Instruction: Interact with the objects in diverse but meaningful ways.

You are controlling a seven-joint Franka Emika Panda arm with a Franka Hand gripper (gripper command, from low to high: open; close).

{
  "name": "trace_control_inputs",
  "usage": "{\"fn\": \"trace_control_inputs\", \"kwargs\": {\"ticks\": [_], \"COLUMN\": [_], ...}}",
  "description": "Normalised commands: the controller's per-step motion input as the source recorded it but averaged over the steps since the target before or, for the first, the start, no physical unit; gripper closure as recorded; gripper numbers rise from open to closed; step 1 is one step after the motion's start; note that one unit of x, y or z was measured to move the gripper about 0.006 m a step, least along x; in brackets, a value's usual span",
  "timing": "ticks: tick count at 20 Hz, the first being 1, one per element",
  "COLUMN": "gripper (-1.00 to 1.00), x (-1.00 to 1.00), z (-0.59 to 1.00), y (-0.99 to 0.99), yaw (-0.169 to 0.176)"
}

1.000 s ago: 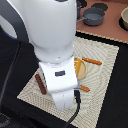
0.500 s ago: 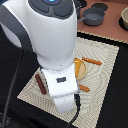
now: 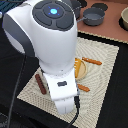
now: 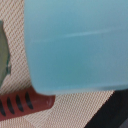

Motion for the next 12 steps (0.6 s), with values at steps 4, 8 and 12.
{"fn": "trace_control_inputs", "kwargs": {"ticks": [4, 8, 12], "gripper": [1.0, 1.0, 1.0], "x": [0.18, 0.12, 0.05], "z": [-0.08, -0.01, 0.1], "y": [0.0, 0.0, 0.0], "yaw": [-0.014, -0.02, -0.015]}}
